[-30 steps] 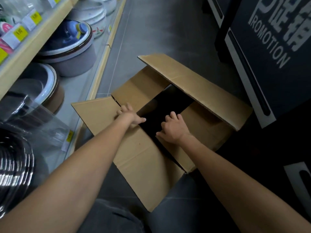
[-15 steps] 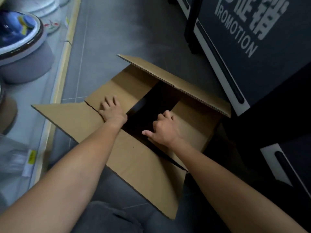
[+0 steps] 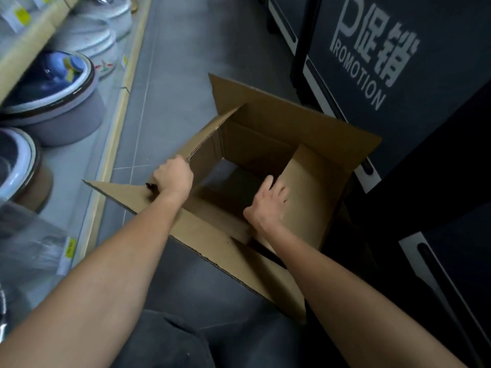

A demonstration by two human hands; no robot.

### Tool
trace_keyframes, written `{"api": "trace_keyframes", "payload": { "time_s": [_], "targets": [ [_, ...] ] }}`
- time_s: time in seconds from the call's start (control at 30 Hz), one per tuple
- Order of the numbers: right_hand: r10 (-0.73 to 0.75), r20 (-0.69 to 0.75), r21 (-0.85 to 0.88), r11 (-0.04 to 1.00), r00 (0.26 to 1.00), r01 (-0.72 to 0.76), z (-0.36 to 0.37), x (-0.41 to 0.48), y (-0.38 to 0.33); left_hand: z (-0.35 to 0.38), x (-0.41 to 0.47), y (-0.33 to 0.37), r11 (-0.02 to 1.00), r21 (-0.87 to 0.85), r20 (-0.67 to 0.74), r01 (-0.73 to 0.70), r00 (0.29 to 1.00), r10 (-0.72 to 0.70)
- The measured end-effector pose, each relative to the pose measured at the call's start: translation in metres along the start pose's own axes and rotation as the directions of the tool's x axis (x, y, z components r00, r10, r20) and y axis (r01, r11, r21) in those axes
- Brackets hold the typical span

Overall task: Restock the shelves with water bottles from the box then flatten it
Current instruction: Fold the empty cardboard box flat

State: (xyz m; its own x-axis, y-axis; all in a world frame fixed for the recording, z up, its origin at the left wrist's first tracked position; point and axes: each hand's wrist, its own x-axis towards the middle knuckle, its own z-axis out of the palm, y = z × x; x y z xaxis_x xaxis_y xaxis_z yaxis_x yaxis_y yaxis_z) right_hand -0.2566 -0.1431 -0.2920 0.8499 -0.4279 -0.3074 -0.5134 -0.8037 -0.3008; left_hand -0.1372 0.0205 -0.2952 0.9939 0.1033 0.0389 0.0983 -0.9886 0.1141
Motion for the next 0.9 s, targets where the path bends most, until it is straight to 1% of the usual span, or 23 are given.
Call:
{"api": "trace_keyframes", "payload": {
  "time_s": [0.07, 0.13, 0.2, 0.27, 0.33, 0.4, 0.5, 0.6, 0.67, 0.73, 0.83, 0.9],
  "targets": [
    [0.088, -0.079, 0.067, 0.994, 0.993, -0.083, -0.011, -0.005, 0.004, -0.002, -0.01, -0.004, 1.0, -0.023, -0.026, 0.017, 1.0, -0.018],
    [0.2, -0.139, 0.146, 0.973, 0.97, -0.18, -0.025, -0.003, 0.014, -0.005, -0.02, -0.005, 0.999, -0.034, -0.048, 0.025, 0.998, -0.026],
    [0.24, -0.19, 0.145, 0.966, 0.952, -0.215, -0.035, 0.002, 0.026, -0.008, -0.027, -0.006, 0.998, -0.054, -0.069, 0.03, 0.997, -0.033],
    [0.202, -0.253, 0.065, 0.979, 0.946, -0.192, -0.034, 0.005, 0.032, -0.012, -0.034, -0.008, 0.996, -0.08, -0.079, 0.04, 0.996, -0.046],
    [0.125, -0.298, -0.021, 0.99, 0.946, -0.138, -0.03, 0.001, 0.033, -0.021, -0.041, -0.012, 0.991, -0.113, -0.096, 0.069, 0.992, -0.08],
    [0.065, -0.309, -0.06, 0.994, 0.949, -0.088, -0.026, -0.002, 0.032, -0.031, -0.045, -0.018, 0.986, -0.134, -0.114, 0.103, 0.986, -0.119],
    [0.007, -0.312, -0.072, 0.997, 0.95, -0.031, -0.029, -0.004, 0.033, -0.046, -0.051, -0.025, 0.977, -0.154, -0.139, 0.144, 0.976, -0.166],
    [-0.012, -0.334, -0.033, 0.999, 0.942, 0.001, -0.038, -0.007, 0.031, -0.059, -0.055, -0.031, 0.971, -0.168, -0.158, 0.171, 0.968, -0.197],
    [-0.051, -0.346, -0.024, 0.999, 0.937, 0.045, -0.045, -0.011, 0.028, -0.072, -0.055, -0.035, 0.962, -0.192, -0.186, 0.197, 0.955, -0.232],
    [-0.127, -0.362, -0.008, 0.991, 0.924, 0.134, -0.052, -0.017, 0.02, -0.087, -0.053, -0.039, 0.938, -0.235, -0.206, 0.256, 0.93, -0.306],
    [-0.254, -0.4, 0.024, 0.958, 0.881, 0.287, -0.073, -0.019, 0.005, -0.111, -0.051, -0.057, 0.845, -0.372, -0.203, 0.385, 0.854, -0.479],
    [-0.258, -0.421, 0.062, 0.948, 0.869, 0.311, -0.088, -0.012, 0.002, -0.121, -0.051, -0.07, 0.771, -0.459, -0.195, 0.442, 0.796, -0.573]
  ]
}}
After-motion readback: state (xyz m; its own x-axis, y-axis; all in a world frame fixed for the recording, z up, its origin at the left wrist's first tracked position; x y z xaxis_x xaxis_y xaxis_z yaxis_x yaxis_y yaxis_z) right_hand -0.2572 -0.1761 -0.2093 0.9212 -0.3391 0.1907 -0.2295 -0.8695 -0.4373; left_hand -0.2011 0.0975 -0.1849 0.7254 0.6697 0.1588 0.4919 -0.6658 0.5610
